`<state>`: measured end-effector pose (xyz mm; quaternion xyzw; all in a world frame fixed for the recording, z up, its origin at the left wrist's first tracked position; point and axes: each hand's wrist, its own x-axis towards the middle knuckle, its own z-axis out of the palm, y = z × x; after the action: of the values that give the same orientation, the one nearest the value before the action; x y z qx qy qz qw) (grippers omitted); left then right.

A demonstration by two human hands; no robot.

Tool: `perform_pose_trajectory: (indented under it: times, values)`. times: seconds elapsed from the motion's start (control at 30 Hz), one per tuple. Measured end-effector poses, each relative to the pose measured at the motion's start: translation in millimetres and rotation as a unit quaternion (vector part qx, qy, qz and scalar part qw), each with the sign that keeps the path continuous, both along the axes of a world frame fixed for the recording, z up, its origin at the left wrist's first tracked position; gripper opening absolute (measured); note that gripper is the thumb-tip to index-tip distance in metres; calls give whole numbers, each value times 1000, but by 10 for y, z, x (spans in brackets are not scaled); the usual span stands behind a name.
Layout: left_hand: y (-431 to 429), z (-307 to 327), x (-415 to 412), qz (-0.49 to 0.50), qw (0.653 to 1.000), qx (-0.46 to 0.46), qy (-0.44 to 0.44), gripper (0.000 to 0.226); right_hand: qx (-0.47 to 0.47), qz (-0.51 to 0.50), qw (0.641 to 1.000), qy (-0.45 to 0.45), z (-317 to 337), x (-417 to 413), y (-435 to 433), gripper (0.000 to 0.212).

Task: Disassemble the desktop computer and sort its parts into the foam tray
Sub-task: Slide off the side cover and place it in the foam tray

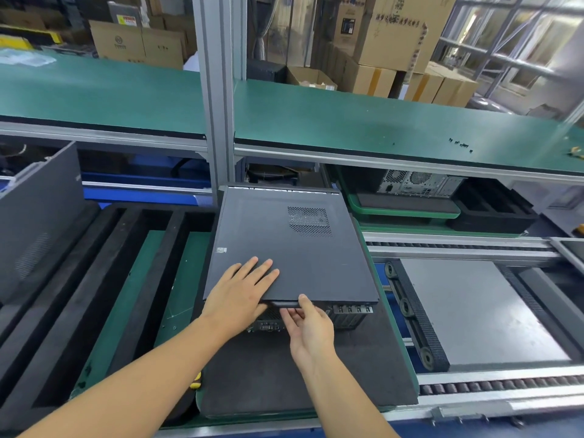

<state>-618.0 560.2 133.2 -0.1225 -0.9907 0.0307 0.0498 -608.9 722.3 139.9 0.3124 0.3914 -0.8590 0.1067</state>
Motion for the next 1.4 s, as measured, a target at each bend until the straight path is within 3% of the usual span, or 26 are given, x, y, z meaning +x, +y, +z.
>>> perform_pose_trajectory:
  times: [0.37,0.6,0.7,0.8,0.87,1.03,1.13,1.3,1.4]
  values:
    - [-39,389,-101,1,999,30,28,63,79,21,991,106,341,-82,32,16]
    - [-19,571,-190,4,999,48,16,59,174,17,982,78,423,-113,115,29]
    - [6,653,-217,4,997,68,25,57,108,-24,990,92,526,-187,109,26]
    - [14,737,-242,4,996,84,29,55,-85,-5,994,75,699,-249,18,32]
    - [14,759,-235,9,996,87,34,55,-157,21,986,51,814,-293,-66,35]
    - [-49,832,-203,-5,996,92,17,62,-50,-4,999,-1,961,-445,-245,25]
    - [-186,944,-145,-47,996,72,35,68,-3,-26,999,28,1011,-528,-293,24]
    - [-434,1295,23,-31,969,237,58,65,8,-39,995,93,1165,-680,-333,16]
    - [-597,1393,79,68,892,447,18,57,-3,-36,989,145,1248,-740,-299,8]
